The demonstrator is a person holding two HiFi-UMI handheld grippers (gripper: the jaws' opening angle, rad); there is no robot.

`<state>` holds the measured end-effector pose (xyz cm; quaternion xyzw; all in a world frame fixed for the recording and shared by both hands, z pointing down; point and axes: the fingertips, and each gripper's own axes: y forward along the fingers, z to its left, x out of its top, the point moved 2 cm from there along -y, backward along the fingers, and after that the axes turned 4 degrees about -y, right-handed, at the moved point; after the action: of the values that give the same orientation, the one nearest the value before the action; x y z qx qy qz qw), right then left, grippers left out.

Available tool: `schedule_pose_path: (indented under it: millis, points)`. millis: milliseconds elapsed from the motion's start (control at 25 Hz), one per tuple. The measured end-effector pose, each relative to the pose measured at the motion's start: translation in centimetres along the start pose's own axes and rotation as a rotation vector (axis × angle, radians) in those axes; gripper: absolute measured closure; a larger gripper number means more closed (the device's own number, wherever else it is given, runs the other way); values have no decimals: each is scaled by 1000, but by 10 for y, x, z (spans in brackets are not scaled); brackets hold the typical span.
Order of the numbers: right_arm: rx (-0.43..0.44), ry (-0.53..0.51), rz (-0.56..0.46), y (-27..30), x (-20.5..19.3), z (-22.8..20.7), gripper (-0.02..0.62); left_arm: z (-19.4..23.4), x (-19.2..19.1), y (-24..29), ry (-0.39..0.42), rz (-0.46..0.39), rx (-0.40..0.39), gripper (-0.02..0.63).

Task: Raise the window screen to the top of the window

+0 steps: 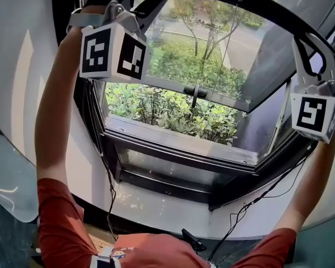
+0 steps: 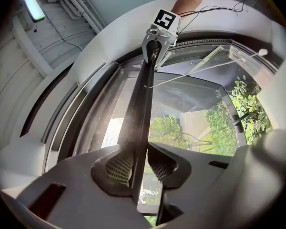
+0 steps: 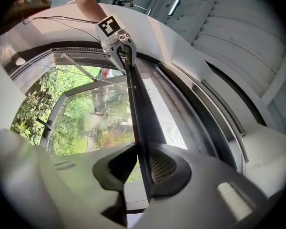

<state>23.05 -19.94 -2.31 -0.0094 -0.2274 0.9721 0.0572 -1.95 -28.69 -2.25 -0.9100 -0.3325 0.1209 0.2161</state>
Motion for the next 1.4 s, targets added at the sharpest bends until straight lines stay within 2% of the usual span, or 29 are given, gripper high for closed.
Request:
schedule_pose_path:
  millis: [280,880,1240,1400]
  points:
    - [-44,13,-41,25,5,-48,509,44,3,25,-1,2,44,511]
    - [-64,22,9,69,1,-128,508,124,8,73,-6,40,38,514]
    - [-178,-35,91,89,5,-171,511,167,14,97,45,82,141,517]
    - [-187,-43,138,97,-2,-180,509,181,17,100,63,96,166,515]
